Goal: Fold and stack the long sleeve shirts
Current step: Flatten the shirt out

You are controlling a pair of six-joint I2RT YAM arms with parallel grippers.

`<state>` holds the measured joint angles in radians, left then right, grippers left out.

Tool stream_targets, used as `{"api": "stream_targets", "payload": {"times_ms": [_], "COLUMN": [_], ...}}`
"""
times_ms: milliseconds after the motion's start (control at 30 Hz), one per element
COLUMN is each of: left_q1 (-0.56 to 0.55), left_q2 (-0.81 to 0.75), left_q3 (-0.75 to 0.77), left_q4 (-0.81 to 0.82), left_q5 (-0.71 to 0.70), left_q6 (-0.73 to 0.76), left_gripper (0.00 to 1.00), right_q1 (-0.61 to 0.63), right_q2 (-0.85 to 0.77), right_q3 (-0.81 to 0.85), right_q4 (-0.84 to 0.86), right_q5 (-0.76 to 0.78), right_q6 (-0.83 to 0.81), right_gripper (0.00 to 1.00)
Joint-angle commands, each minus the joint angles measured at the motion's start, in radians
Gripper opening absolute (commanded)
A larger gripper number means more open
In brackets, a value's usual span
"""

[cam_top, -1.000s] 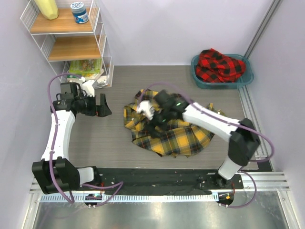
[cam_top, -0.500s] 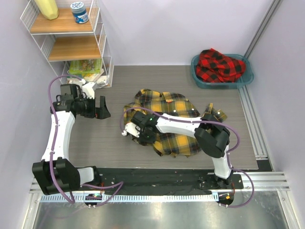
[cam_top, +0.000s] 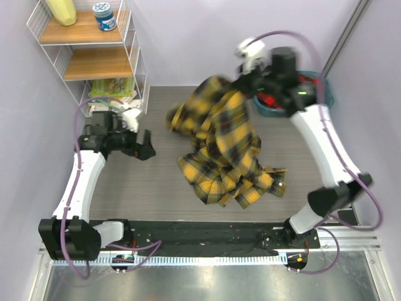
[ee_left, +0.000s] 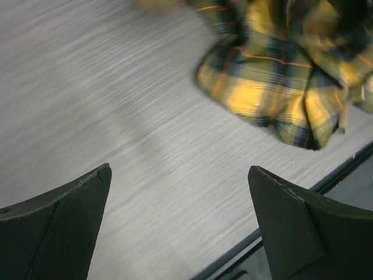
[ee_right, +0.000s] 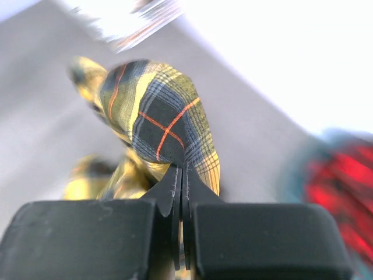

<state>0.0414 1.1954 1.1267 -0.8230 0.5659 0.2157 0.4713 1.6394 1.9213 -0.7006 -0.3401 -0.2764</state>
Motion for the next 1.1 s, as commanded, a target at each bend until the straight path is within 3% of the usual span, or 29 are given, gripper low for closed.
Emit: {"api": "stream_targets", "payload": {"times_ms": [0, 67, 200, 267, 500, 633, 700, 733, 833, 900, 1033, 1067], "left_q1": [-0.266, -0.419, -0.652, -0.752, -0.896, -0.838, -0.712, -0.595, -0.378, -0.319, -0.291, -0.299], "left_q2": [-0.019, 0.018, 0.180, 0.316, 0.640, 0.664, 0.594, 0.569, 0.550, 0.550, 0.465, 0.399], "left_q3": [-0.059, -0.085, -0.074, -0.035, 0.087, 0.075, 0.033, 0.012, 0.069, 0.123, 0.219, 0.223], "left_q4": [0.183, 0.246, 0.379, 0.398, 0.372, 0.202, 0.150, 0.136, 0.061, -0.028, -0.169, -0.182], "left_q5": [-0.064, -0.116, -0.309, -0.342, -0.491, -0.543, -0.520, -0.511, -0.482, -0.431, -0.234, -0.194], "left_q6": [0.039, 0.056, 0.103, 0.132, 0.206, 0.295, 0.371, 0.405, 0.540, 0.594, 0.626, 0.611], "left_gripper": [1.00, 1.00, 1.00, 1.00, 0.96, 0.43, 0.29, 0.14, 0.00, 0.06, 0.57, 0.61], "right_q1": [-0.195, -0.316, -0.408, -0.421, -0.431, -0.431, -0.431, -0.431, -0.431, -0.431, -0.430, -0.430], "right_q2": [-0.179, -0.219, -0.259, -0.283, -0.358, -0.404, -0.434, -0.441, -0.464, -0.472, -0.454, -0.446], "right_q3": [-0.036, -0.096, -0.172, -0.212, -0.268, -0.292, -0.320, -0.329, -0.396, -0.482, -0.602, -0.625], "right_q4": [-0.034, -0.033, -0.036, -0.037, -0.045, -0.057, -0.053, -0.050, 0.007, 0.102, 0.187, 0.200], "right_q5": [0.016, 0.024, 0.006, 0.006, 0.003, -0.034, -0.065, -0.100, -0.189, -0.207, -0.246, -0.232], "right_q6": [0.052, 0.078, 0.114, 0.124, 0.112, 0.111, 0.126, 0.150, 0.227, 0.273, 0.373, 0.381], "right_gripper": [0.01, 0.01, 0.01, 0.01, 0.01, 0.01, 0.01, 0.01, 0.01, 0.01, 0.01, 0.01]}}
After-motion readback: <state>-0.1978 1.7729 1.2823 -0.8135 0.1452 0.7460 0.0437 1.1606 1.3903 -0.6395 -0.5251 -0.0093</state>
